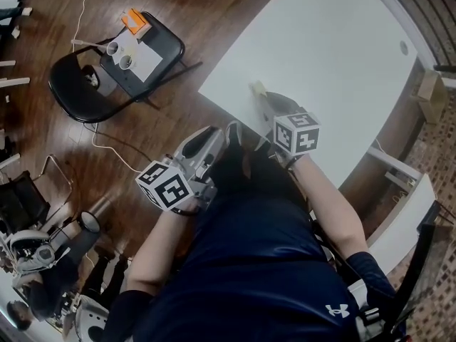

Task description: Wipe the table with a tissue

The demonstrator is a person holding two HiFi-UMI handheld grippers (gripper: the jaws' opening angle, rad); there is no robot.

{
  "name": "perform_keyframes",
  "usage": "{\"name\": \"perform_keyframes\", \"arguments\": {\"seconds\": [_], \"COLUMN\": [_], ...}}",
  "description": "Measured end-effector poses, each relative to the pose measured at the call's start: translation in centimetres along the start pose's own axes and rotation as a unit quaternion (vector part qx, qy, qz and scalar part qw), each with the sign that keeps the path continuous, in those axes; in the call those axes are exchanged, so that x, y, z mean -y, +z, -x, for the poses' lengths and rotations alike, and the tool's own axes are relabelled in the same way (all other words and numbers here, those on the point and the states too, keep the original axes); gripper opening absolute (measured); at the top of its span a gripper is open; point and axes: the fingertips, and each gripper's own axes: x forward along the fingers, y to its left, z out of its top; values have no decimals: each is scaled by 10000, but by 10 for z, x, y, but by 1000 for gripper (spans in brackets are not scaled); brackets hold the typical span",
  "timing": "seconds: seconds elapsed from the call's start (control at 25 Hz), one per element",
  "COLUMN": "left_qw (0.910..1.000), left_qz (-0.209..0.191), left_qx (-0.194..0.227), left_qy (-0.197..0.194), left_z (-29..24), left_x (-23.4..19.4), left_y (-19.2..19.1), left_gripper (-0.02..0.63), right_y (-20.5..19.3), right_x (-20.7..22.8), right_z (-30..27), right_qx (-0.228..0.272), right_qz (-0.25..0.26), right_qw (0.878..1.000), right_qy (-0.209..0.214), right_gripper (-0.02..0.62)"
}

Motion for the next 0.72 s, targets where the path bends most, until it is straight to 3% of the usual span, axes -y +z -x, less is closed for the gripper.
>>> {"name": "perform_keyframes", "arguments": {"seconds": [0.24,0.72], "left_qw": [9995,9962], "left_qz": [-172,-532], "left_qx": [-3,-336], "left_qy": [-266,-605], "left_z": [-16,-53], "left_x": [19,72], "left_y": [-5,-16], "left_gripper": [74,74], "right_y": [29,58], "right_x": [19,60], "right_z": [51,160], "right_qx": [626,1667], "right_qz": [-715,-1441], "right_qw": [9954,9753], "right_qy": [85,-126], "right_gripper": [44,44]}}
